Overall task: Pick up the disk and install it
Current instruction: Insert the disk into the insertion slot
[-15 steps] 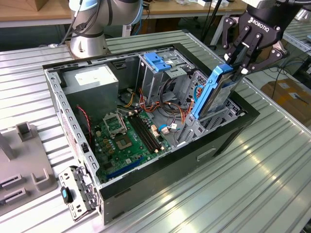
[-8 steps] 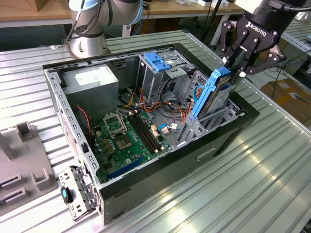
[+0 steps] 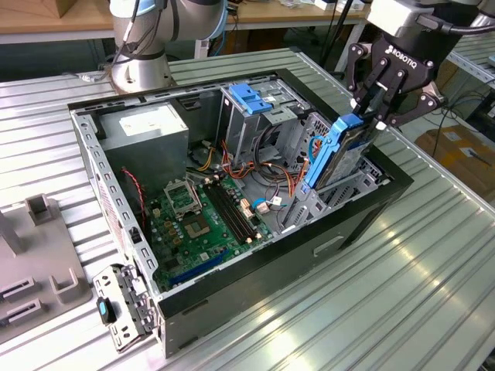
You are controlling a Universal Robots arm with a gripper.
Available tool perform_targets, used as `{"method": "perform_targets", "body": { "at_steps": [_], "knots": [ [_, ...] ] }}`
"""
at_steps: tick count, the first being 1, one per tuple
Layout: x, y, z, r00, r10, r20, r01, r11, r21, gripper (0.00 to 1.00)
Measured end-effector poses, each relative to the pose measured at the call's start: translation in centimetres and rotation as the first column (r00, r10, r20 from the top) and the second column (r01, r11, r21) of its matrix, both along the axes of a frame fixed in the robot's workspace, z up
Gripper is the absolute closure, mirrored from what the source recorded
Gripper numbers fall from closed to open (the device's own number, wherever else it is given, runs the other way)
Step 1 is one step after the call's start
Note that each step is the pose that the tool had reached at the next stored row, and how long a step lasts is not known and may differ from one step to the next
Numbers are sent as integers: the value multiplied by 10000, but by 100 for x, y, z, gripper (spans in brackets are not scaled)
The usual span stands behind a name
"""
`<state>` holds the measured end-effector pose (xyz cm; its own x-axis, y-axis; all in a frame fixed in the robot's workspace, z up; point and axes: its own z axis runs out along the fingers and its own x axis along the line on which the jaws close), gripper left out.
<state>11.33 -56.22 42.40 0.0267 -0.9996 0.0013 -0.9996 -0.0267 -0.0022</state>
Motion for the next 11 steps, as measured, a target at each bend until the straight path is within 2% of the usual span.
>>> {"method": "perform_targets", "body": {
  "at_steps": [5, 10, 11],
  "knots": [
    [0, 0, -112, 10000, 0, 0, 0, 10000, 1, 65],
    [0, 0, -318, 10000, 0, 0, 0, 10000, 2, 65],
    [0, 0, -337, 10000, 0, 0, 0, 10000, 3, 65]
  ]
}}
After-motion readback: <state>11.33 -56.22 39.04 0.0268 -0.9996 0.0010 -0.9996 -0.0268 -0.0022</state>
